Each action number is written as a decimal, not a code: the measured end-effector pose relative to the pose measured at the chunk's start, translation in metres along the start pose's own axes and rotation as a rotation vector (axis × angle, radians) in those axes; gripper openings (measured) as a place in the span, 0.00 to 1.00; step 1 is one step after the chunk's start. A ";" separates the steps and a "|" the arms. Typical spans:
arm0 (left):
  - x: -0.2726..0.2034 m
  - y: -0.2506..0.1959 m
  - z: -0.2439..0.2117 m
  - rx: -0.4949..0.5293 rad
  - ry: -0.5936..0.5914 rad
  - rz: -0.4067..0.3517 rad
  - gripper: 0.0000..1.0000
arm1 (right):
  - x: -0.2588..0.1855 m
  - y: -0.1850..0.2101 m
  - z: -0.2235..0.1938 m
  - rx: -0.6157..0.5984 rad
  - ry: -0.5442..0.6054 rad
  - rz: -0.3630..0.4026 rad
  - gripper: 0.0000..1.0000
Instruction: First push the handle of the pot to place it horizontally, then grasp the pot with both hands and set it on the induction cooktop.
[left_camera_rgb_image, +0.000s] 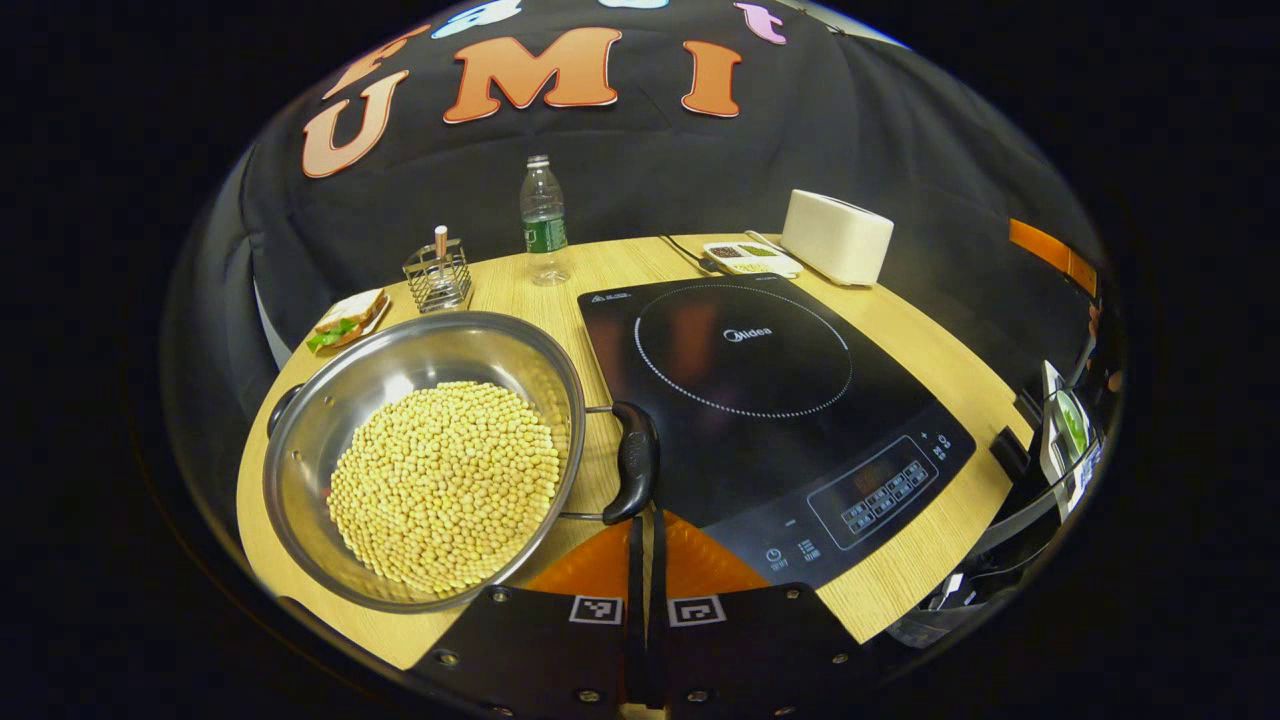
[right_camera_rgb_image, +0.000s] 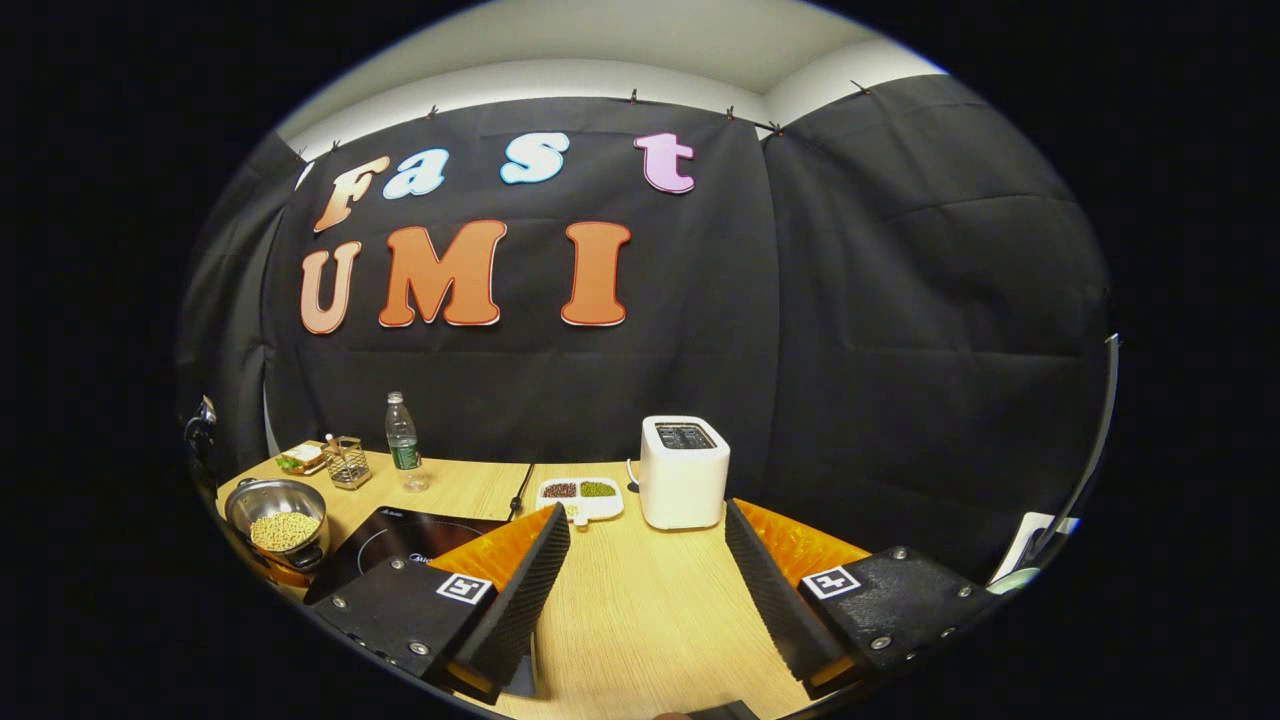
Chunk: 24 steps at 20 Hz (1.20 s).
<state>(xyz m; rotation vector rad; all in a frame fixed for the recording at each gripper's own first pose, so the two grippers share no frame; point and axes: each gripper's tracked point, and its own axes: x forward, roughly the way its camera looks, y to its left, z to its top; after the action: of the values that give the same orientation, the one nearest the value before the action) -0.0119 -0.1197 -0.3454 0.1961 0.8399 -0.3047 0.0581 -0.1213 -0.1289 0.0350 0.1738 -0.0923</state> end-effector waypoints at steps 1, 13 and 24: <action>0.003 0.002 0.003 -0.001 -0.002 0.005 0.06 | 0.000 0.001 0.001 0.000 0.000 0.000 0.97; 0.024 0.007 0.027 -0.021 -0.017 -0.012 0.02 | -0.003 0.010 0.013 -0.011 -0.002 -0.006 0.97; 0.032 0.007 0.038 -0.011 -0.036 -0.022 0.01 | -0.010 0.021 0.023 -0.024 -0.005 -0.004 0.97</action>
<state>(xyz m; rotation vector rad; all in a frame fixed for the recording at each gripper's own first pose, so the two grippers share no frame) 0.0372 -0.1303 -0.3440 0.1705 0.8085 -0.3238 0.0542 -0.1008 -0.1043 0.0101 0.1705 -0.0940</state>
